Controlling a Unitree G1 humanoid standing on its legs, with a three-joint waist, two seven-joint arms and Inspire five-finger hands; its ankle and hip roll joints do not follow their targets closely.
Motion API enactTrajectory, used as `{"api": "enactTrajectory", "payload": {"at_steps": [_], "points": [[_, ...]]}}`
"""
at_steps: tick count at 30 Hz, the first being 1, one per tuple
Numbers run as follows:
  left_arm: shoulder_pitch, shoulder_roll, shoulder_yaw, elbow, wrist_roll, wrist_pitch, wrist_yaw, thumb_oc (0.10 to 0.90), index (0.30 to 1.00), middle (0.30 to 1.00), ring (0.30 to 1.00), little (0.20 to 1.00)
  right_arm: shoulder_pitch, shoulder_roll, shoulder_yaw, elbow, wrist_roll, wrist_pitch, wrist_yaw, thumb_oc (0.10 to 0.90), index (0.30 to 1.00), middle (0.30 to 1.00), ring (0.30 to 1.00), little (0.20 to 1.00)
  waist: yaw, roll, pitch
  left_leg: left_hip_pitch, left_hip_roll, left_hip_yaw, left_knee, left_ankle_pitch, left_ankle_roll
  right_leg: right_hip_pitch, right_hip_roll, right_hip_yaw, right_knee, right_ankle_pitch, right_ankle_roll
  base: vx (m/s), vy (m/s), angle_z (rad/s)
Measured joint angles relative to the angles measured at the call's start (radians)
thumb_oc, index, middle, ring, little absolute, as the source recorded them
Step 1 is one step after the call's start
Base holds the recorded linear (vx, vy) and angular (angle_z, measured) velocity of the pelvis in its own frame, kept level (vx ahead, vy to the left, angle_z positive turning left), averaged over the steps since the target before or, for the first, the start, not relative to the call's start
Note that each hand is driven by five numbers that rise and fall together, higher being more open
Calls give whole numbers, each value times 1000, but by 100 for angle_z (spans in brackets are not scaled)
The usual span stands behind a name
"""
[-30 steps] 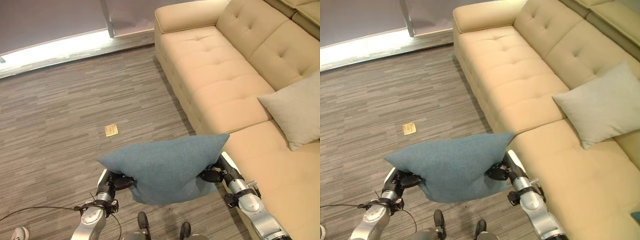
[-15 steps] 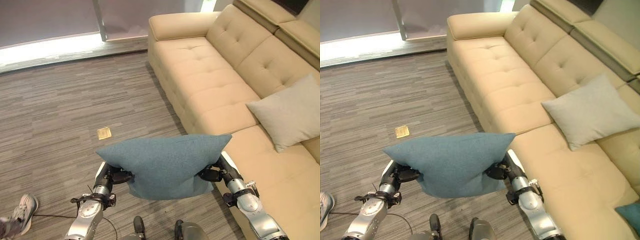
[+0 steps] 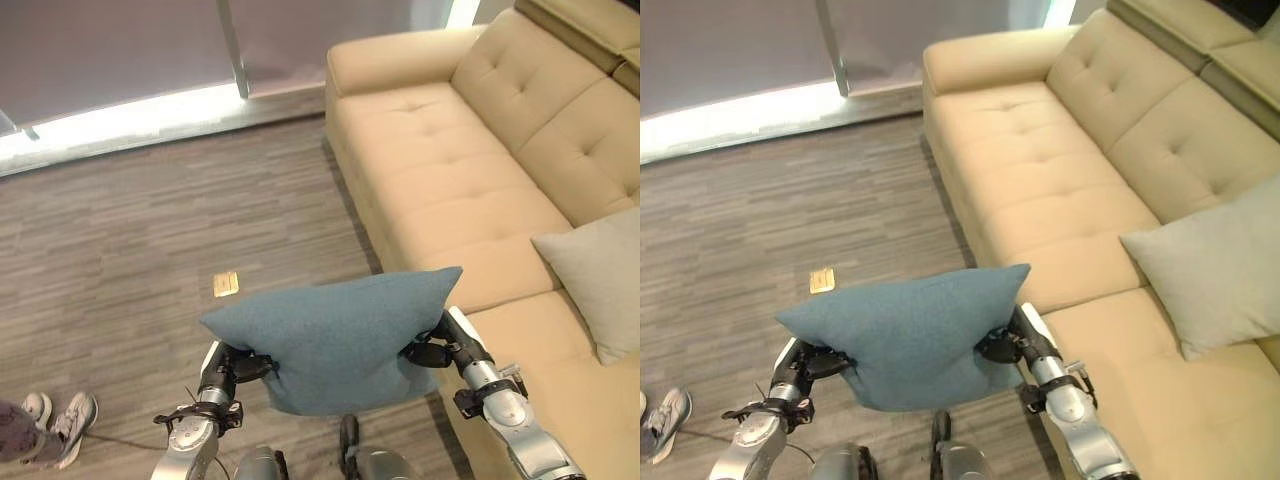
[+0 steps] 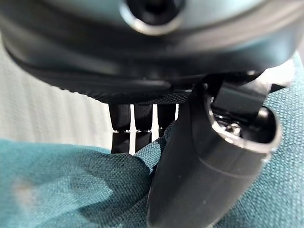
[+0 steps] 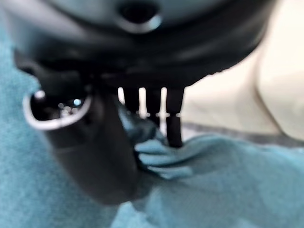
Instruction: Pick up all the scattered cushions and arrange them neatly on the sofa.
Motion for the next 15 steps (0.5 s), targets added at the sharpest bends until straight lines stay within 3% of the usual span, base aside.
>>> {"api": "enactTrajectory", "payload": {"at_steps": [1, 2, 4, 5, 6, 8, 9, 10, 11, 13, 14, 15], "points": [[-20, 0, -9, 0, 0, 0, -5, 400, 300, 300, 300, 300, -2, 4, -18, 5, 0, 1, -5, 400, 300, 300, 300, 300, 7, -8, 1, -12, 12, 47, -35, -25, 23, 22, 7, 11, -21, 1, -2, 265, -10, 6], [-30, -1, -12, 0, 0, 0, -11, 400, 300, 300, 300, 300, -5, 2, -20, 4, 1, 5, -9, 400, 300, 300, 300, 300, 12, -19, 2, -1, 4, 64, -99, -27, 23, 35, 6, 10, -42, 39, -22, 209, 24, -22], [-30, 1, -13, -2, 1, 3, -13, 400, 300, 300, 300, 300, -21, -4, -20, 4, 0, 5, -15, 400, 300, 300, 300, 300, 20, -24, 5, -19, -2, 70, -161, -31, 23, 61, 12, 25, -60, 35, -20, 283, 45, -22], [-31, 2, -18, -1, 2, 12, -16, 400, 300, 300, 300, 300, -19, -1, -18, 5, 0, 6, -19, 400, 300, 300, 300, 300, 20, -30, 6, -8, -31, 84, -290, -36, 27, 112, 16, 40, -107, 26, -11, 376, 76, -12], [-30, 1, -22, 0, 2, 11, -19, 400, 300, 300, 300, 300, -22, -5, -19, 6, 0, 9, -21, 400, 300, 300, 300, 300, 28, -31, 8, -5, -53, 82, -482, -14, 26, 161, 22, 34, -152, 33, 1, 251, 49, -20], [-26, 18, -24, 5, 2, 11, -19, 400, 300, 300, 300, 300, -25, 0, -5, 11, 1, 10, -23, 400, 300, 300, 300, 300, 35, -26, 9, -52, -67, 62, -533, 33, 26, 229, 42, 56, -191, 4, 29, 516, 116, -29], [-17, 23, -19, 11, 2, 12, -18, 400, 300, 300, 300, 300, -23, -2, 6, 12, 0, 11, -19, 400, 300, 300, 300, 300, 54, -20, 6, -65, -79, 17, -614, 56, 15, 269, 54, 71, -197, -23, 41, 532, 136, -37], [-13, 25, -13, 11, 2, 13, -20, 400, 300, 300, 300, 300, -19, 1, 6, 13, 0, 11, -15, 400, 300, 300, 300, 300, 61, -14, 3, -71, -78, 9, -622, 58, 18, 289, 62, 81, -198, -39, 43, 407, 132, -69], [5, 24, -7, 5, 2, 12, -20, 400, 300, 300, 300, 300, -8, 6, 13, 12, 0, 11, -13, 400, 300, 300, 300, 300, 72, -4, -6, -74, -73, -2, -624, 68, 49, 315, 70, 101, -184, -62, 25, 363, 152, -58], [29, 24, -6, 1, 3, 13, -21, 400, 300, 300, 300, 300, 24, 0, 19, -2, 0, 10, -13, 400, 300, 300, 300, 300, 80, 16, -38, -57, -76, 2, -586, 44, 83, 345, 74, 135, -163, -119, 51, 344, 159, -48], [31, 31, -10, 4, 4, 16, -21, 400, 300, 300, 300, 300, 38, 11, 21, 0, 0, 12, -12, 400, 300, 300, 300, 300, 69, 2, -48, -48, -93, -1, -574, 98, 124, 360, 60, 140, -119, -170, 72, 197, 113, -24], [39, 35, -8, 2, 4, 18, -21, 400, 300, 300, 300, 300, 46, 13, 32, 0, 0, 12, -12, 400, 300, 300, 300, 300, 68, -14, -58, -28, -114, 10, -581, 139, 138, 330, 31, 146, -26, -218, 103, 268, 159, -15]]}}
